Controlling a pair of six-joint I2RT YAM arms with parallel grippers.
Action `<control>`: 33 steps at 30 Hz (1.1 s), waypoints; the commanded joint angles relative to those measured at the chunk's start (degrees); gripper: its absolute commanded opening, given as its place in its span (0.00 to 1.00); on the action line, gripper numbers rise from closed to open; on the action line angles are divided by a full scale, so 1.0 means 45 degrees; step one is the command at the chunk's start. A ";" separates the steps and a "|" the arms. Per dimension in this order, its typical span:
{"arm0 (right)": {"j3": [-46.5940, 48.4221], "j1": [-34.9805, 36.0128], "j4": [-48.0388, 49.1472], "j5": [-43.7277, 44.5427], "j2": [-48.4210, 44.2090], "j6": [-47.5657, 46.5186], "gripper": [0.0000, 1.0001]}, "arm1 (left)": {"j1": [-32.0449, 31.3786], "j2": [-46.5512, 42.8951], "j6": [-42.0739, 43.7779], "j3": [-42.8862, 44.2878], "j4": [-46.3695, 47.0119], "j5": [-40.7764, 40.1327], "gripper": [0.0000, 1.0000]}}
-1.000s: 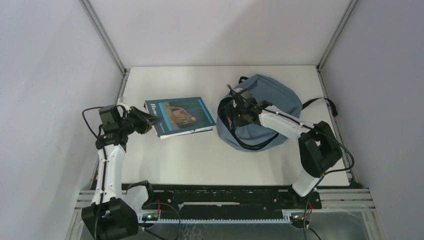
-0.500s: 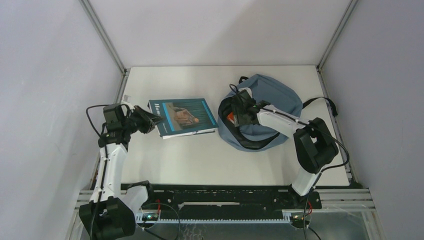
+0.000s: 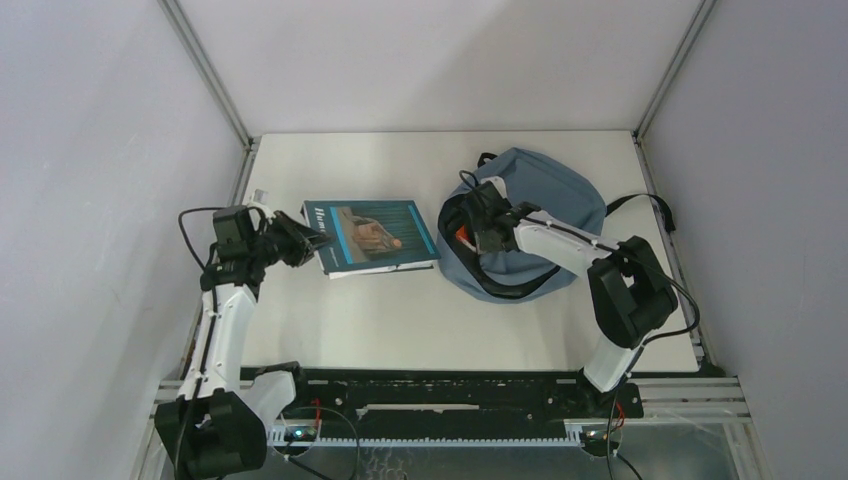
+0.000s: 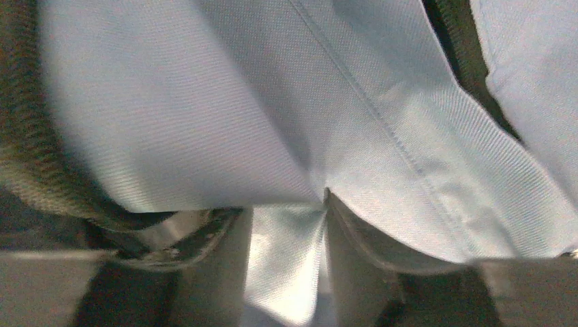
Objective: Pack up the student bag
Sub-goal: Place the book in the student bag.
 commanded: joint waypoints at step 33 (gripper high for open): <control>0.0681 -0.1027 0.4317 -0.6743 -0.3859 0.5630 0.00 | -0.3946 0.1261 -0.4085 -0.0433 0.5317 -0.0985 0.00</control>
